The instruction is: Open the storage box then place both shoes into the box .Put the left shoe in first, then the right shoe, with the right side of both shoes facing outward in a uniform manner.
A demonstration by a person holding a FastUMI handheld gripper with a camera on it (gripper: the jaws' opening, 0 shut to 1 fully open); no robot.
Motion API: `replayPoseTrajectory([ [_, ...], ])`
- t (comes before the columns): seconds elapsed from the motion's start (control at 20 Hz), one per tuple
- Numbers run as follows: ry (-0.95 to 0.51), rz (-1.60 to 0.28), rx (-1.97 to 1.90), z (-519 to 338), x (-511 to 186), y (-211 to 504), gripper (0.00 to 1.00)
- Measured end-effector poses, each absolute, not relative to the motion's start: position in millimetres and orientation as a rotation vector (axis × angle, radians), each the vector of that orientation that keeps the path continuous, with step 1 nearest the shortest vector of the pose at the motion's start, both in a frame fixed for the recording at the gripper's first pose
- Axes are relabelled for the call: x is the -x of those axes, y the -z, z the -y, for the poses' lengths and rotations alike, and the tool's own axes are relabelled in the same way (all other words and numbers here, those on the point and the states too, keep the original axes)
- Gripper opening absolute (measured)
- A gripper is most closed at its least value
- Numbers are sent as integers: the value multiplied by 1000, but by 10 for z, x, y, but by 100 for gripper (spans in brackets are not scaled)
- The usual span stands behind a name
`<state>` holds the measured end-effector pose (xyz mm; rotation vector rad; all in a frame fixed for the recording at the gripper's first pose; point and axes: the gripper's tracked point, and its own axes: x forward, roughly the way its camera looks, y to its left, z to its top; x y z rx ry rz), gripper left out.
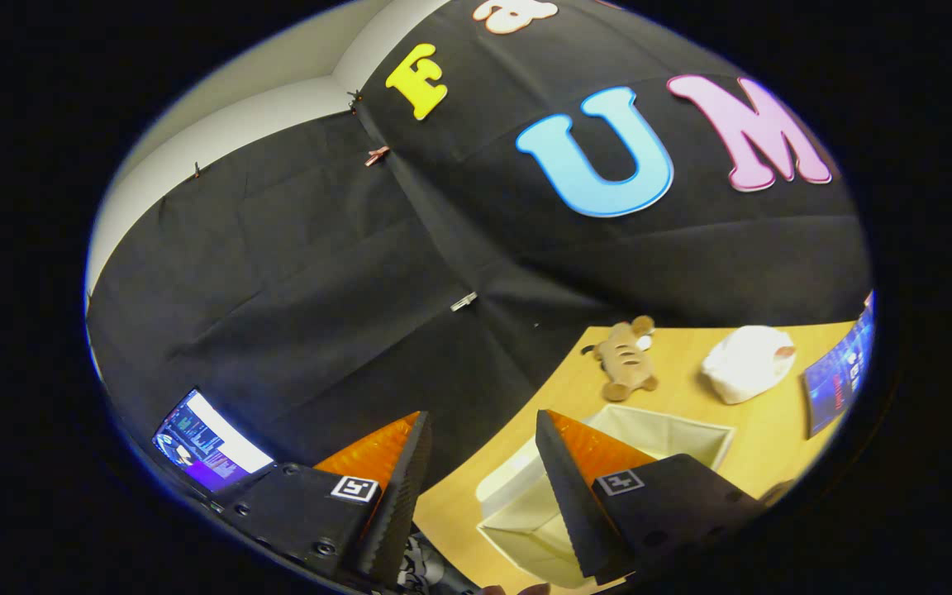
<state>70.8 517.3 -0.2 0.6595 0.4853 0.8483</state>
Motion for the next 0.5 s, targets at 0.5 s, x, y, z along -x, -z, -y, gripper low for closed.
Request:
replayPoseTrajectory([
  [0.5, -518, -562, -389, -3296, -507, 982, 98],
])
